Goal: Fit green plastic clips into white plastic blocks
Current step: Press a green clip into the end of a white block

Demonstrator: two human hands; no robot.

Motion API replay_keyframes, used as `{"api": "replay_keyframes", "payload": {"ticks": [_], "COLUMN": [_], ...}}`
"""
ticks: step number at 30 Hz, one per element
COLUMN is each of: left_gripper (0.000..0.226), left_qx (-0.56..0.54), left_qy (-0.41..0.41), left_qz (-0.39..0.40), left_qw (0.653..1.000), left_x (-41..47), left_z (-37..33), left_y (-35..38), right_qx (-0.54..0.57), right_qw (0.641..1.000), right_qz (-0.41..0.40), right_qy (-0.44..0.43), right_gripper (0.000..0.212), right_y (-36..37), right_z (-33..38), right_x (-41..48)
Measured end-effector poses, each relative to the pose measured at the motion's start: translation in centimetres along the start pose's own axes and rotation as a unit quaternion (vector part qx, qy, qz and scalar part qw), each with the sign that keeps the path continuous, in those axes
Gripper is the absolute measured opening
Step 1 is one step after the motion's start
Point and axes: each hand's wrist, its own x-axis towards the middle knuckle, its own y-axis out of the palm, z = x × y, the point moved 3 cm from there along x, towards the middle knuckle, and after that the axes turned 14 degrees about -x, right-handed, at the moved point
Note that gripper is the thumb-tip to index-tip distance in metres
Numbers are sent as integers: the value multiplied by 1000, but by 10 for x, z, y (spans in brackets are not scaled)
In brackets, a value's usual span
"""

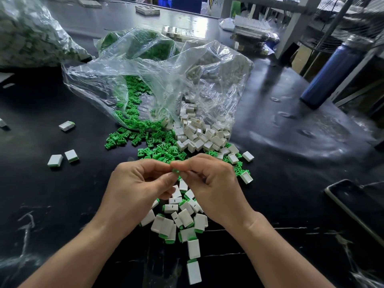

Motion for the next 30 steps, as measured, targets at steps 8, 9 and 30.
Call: {"api": "replay_keyframes", "payload": {"ticks": [8, 9, 30], "left_gripper": [8, 10, 17], "left_qx": [-35, -43, -22], "left_qy": [72, 82, 150], "left_qz": [35, 45, 108], "left_qw": [996, 995, 983], "left_x": [-2, -2, -1], "left_z": [-12, -13, -7], "left_y": [5, 6, 4], "right_qx": [191, 237, 351], "right_qw": [960, 942, 857], "right_qz": [128, 161, 294], "right_qy": [160, 176, 238], "right_gripper": [27, 31, 51], "right_y": [3, 4, 10], "right_z": [-2, -1, 13], "right_x": [0, 0, -8]}}
